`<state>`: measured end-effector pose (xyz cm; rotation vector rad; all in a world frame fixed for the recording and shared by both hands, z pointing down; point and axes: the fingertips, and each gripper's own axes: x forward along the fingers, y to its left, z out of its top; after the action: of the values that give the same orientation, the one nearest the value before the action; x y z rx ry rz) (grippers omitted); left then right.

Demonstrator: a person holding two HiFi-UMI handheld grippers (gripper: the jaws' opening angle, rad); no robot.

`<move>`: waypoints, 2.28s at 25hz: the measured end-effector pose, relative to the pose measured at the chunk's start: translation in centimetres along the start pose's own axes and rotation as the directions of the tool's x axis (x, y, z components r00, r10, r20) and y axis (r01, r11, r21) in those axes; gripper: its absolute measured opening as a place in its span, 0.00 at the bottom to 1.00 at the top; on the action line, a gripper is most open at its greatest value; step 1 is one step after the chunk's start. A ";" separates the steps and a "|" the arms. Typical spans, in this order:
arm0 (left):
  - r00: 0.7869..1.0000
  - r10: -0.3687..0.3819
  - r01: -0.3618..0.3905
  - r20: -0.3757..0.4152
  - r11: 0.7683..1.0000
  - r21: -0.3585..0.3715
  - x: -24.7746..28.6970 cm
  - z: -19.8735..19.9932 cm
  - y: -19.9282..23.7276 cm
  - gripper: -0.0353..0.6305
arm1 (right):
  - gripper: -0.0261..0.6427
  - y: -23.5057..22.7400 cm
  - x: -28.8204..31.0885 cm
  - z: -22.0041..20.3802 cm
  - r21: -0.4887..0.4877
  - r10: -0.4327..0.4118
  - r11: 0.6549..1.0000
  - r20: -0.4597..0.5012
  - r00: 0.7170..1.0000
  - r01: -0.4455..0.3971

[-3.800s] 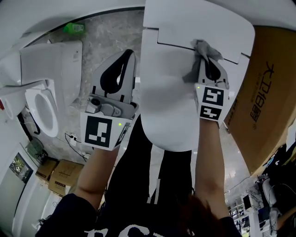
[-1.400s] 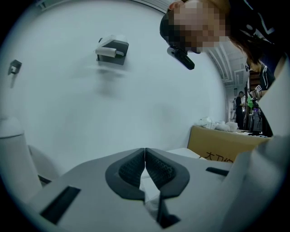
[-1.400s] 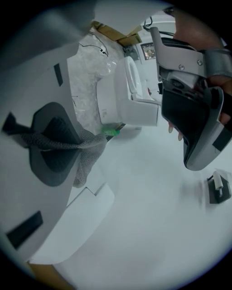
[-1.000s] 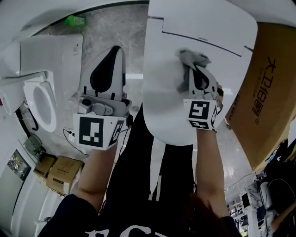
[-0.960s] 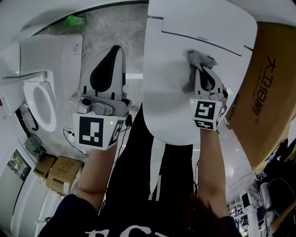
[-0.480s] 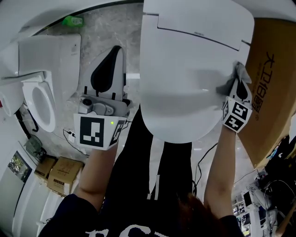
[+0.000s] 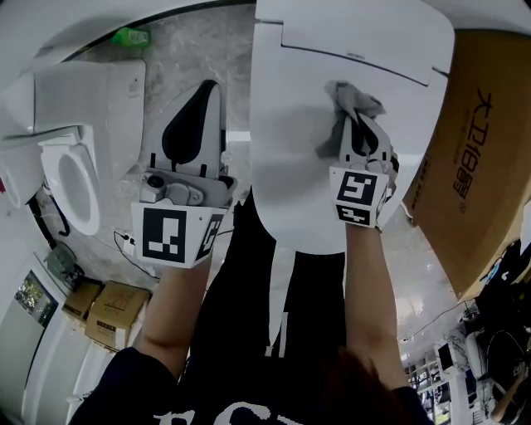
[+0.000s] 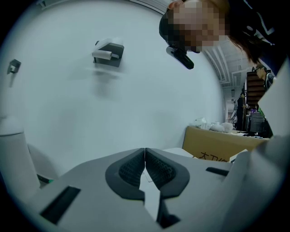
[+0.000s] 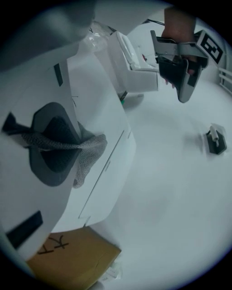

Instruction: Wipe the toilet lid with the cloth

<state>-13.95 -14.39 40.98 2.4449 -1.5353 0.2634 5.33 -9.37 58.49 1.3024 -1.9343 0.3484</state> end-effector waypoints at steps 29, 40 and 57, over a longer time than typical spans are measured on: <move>1.000 -0.024 0.024 -0.005 1.000 0.008 0.2 0.0 -2.0 0.09 | 0.08 -7.4 -5.4 -8.3 -0.153 -0.070 0.987 -0.084 0.994 0.057; 0.999 -0.044 0.044 -0.005 0.999 0.014 -0.1 -0.2 -3.1 0.09 | 0.07 -10.1 -8.1 -12.1 -0.028 -0.187 0.982 -0.141 0.972 0.185; 1.000 0.015 -0.015 -0.003 1.000 0.002 -2.7 -0.8 -1.3 0.09 | 0.08 8.3 -2.0 0.1 -0.113 0.137 0.985 0.054 0.989 -0.131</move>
<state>-13.99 -11.27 40.80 2.4343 -1.5538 0.2715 -1.66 -4.44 58.50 1.1278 -2.0694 0.2673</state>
